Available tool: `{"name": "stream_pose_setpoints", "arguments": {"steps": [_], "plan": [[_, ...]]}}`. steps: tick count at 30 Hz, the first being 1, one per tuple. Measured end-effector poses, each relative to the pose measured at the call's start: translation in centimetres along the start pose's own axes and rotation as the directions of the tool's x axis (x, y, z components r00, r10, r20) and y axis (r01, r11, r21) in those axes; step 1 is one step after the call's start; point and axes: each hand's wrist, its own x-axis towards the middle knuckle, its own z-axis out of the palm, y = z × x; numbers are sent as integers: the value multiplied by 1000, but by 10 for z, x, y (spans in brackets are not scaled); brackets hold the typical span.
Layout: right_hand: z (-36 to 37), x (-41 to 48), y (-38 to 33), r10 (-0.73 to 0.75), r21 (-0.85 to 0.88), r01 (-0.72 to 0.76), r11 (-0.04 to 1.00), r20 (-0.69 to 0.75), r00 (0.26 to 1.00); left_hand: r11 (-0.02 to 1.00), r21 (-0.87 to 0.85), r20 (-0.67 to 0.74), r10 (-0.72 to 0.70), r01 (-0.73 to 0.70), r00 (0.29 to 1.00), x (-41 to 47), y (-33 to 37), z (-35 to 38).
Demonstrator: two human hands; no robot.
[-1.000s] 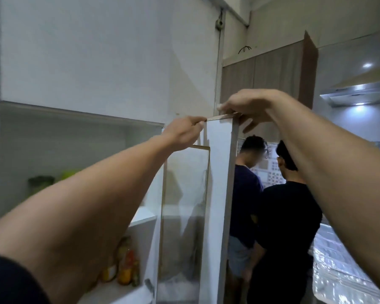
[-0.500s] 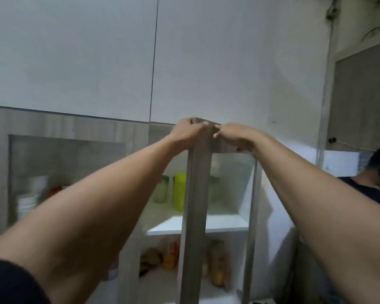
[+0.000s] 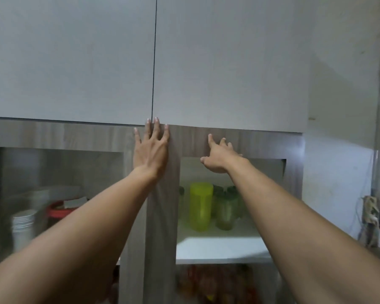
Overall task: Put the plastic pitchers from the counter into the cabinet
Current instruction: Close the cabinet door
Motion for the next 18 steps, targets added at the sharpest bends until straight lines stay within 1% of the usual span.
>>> {"name": "stream_pose_setpoints", "arguments": {"steps": [2,5,10,13,18], "plan": [[6,17,10,-9,-21,9,1000,0,1000,999,35,27,-7,6,1000,6,6,19],[16,40,20,-30,-34,29,999,-10,1000,999,36,50,-39,37,998,14,11,47],[35,65,29,-55,-60,53,997,-31,998,997,-27,135,-63,67,989,23,18,78],[46,74,34,-66,-43,64,997,-50,997,992,-83,135,-83,95,987,28,21,91],[56,86,39,-88,-32,86,996,-84,993,987,-107,164,-98,117,982,37,23,104]]}}
